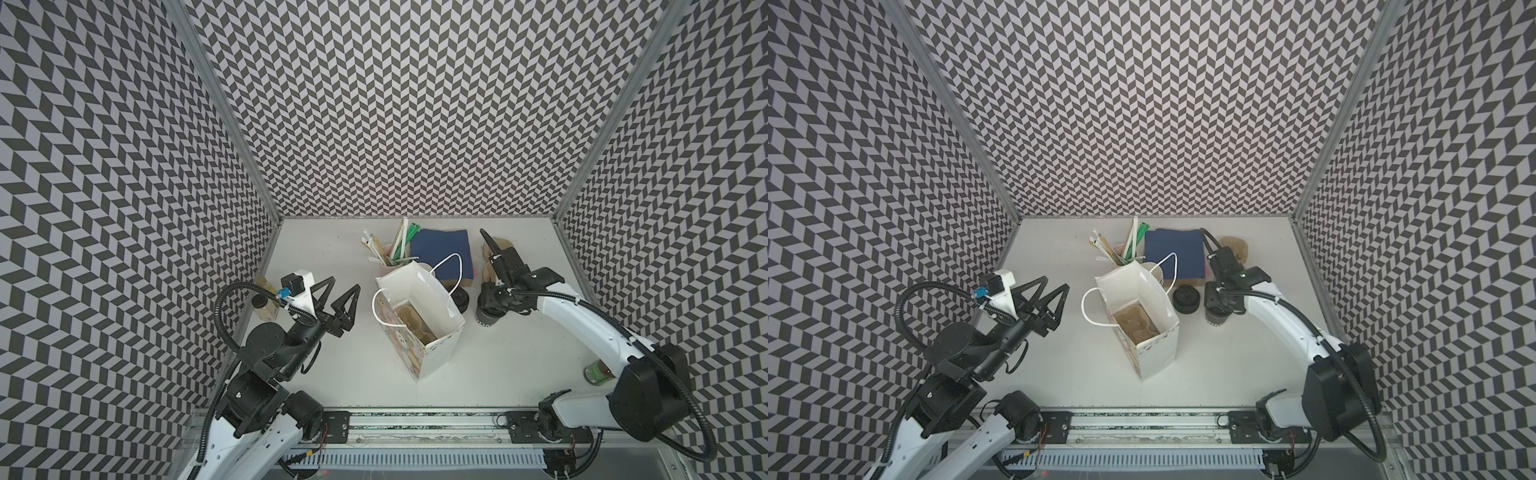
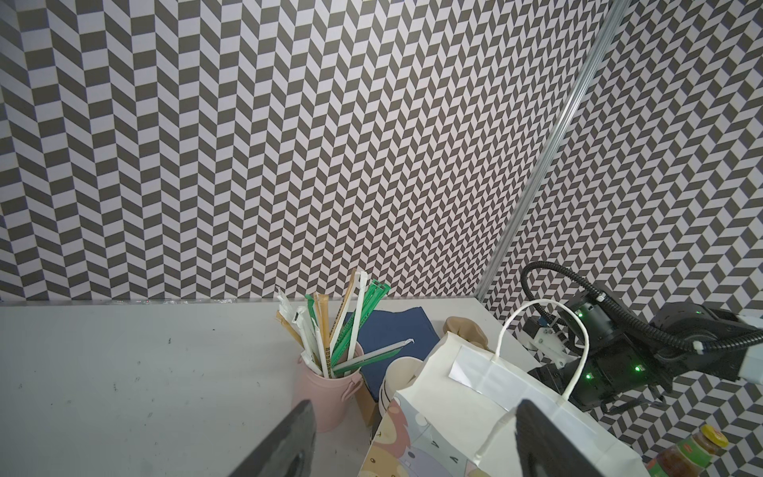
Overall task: Pack a coffee takeout order
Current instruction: Pick up the coffee cup at the middle-right of the table.
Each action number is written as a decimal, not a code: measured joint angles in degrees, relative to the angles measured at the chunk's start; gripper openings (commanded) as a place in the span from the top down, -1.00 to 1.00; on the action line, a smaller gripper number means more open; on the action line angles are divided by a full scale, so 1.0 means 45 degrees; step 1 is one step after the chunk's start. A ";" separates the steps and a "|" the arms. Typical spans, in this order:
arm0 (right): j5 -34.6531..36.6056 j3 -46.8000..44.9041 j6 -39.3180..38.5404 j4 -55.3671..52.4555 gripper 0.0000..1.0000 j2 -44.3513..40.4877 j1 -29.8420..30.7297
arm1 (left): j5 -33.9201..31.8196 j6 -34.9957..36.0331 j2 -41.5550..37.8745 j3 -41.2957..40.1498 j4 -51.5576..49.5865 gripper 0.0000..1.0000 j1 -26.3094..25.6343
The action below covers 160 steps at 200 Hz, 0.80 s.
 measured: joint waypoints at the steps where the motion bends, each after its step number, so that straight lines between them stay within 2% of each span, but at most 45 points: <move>1: 0.0000 -0.0010 0.0000 0.0005 0.40 -0.0010 0.0000 | 0.0000 0.0000 0.0000 0.0000 0.0000 -0.53 0.0000; 14: -0.0005 -0.0112 -0.0010 0.0073 0.61 -0.0107 0.0005 | 0.0000 0.0000 -0.0044 -0.0015 -0.0005 -0.53 0.0000; 27: -0.0005 -0.0136 -0.0034 0.0131 0.69 -0.0121 0.0010 | 0.0000 0.0000 -0.0068 -0.0029 0.0000 -0.53 0.0000; 50: -0.0010 -0.0155 -0.0044 0.0170 1.00 -0.0121 0.0010 | -0.0005 0.0000 -0.0068 -0.0044 -0.0005 -0.55 0.0000; 104: -0.0019 -0.0121 -0.0175 0.0083 1.00 -0.0131 0.0015 | -0.0005 0.0000 -0.0068 -0.0049 0.0000 -0.57 0.0000; 160: -0.0277 0.0670 -0.0355 -0.1122 1.00 -0.0782 0.0049 | -0.0005 0.0000 -0.0097 -0.0053 -0.0005 -0.57 0.0000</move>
